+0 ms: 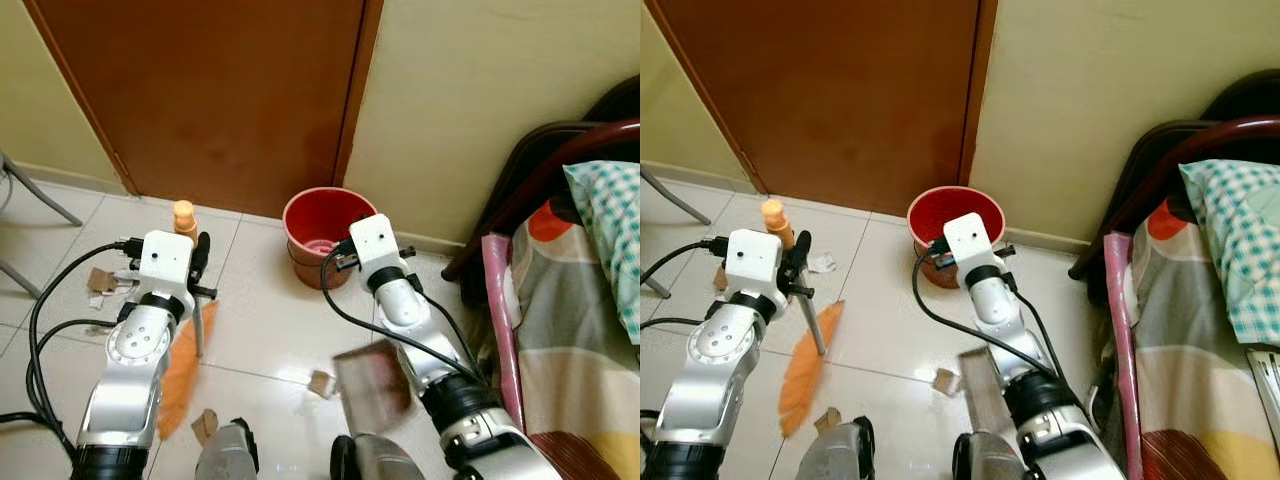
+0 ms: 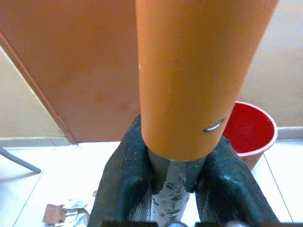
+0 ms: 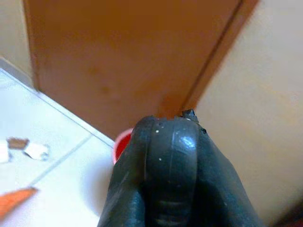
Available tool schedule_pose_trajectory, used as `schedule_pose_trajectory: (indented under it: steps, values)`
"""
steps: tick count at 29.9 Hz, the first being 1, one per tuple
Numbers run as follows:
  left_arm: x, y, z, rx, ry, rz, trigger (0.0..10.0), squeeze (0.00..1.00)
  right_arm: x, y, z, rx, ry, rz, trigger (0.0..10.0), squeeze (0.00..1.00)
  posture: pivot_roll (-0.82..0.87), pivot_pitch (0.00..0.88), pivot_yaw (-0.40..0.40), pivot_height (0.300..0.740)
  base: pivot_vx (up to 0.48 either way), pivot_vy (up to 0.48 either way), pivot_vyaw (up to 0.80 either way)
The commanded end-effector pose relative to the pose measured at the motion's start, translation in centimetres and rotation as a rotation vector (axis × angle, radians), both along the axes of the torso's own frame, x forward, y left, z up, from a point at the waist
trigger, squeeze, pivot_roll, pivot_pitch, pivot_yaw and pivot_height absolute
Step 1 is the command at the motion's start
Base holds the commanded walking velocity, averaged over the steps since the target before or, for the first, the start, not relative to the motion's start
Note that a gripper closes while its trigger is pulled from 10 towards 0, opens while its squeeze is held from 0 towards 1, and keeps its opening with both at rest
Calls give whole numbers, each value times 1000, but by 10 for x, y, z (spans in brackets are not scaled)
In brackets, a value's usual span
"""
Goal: Sweep floor
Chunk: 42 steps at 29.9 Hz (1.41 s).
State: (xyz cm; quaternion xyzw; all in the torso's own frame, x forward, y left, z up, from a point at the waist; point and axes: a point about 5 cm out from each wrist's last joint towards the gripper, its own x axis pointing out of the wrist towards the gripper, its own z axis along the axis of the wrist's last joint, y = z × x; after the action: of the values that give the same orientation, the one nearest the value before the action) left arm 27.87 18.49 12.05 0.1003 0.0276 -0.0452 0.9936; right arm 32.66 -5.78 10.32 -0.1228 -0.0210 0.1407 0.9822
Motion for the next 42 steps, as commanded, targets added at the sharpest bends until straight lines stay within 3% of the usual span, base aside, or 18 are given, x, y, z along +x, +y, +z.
schedule_pose_trajectory:
  steps: [1, 5, 9, 17, 20, 22, 24, 30, 33, 37, 40, 42]
  values:
    - [2, -4, 4, -37, -26, -10, 10000, 0, 2, 1, 4, 51, -11, 0, 10000, 0, 61, 166, -74, 740, 0, 0, 0]
    - [4, -7, 6, -66, -34, -12, 10000, 0, 3, 1, 7, 54, -45, -15, 10000, 0, 65, 163, -69, 740, 0, 0, 0]
    - [9, -9, 13, -73, -64, -10, 10000, 0, 9, -10, 19, 60, -133, -61, 10000, 0, 67, 157, -60, 740, 0, 0, 0]
    - [13, -20, 11, -120, -16, -90, 10000, 0, 12, -26, 11, 6, -127, -129, 10000, 0, 72, 148, -50, 740, 0, 0, 0]
    - [13, -27, 6, -242, 52, -111, 10000, 0, 10, -32, 2, -11, -106, -158, 10000, 0, 73, 146, -47, 740, 0, 0, 0]
    - [13, -31, 4, -280, 70, -127, 10000, 0, 8, -33, -4, -15, -91, -163, 10000, 0, 72, 145, -45, 740, 0, 0, 0]
    - [14, -45, 5, -352, 93, -196, 10000, 0, 0, -35, -21, 4, -29, -173, 10000, 0, 72, 144, -42, 740, 0, 0, 0]
    - [20, -63, 11, -432, 79, -254, 10000, 0, 2, -33, -20, 12, -44, -176, 10000, 0, 62, 136, -37, 740, 0, 0, 0]
    - [30, -78, 23, -547, 49, -270, 10000, 0, 4, -35, -21, 36, -29, -196, 10000, 0, 54, 127, -34, 740, 0, 0, 0]
    - [35, -74, 34, -605, -3, -241, 10000, 0, 5, -35, -22, 39, -28, -195, 10000, 0, 52, 123, -33, 740, 0, 0, 0]
    - [41, -62, 42, -634, -57, -171, 10000, 0, 5, -35, -22, 44, -24, -195, 10000, 0, 53, 121, -33, 740, 0, 0, 0]
    - [46, -44, 48, -617, -111, -95, 10000, 0, 6, -36, -22, 56, -15, -194, 10000, 0, 58, 116, -35, 740, 0, 0, 0]
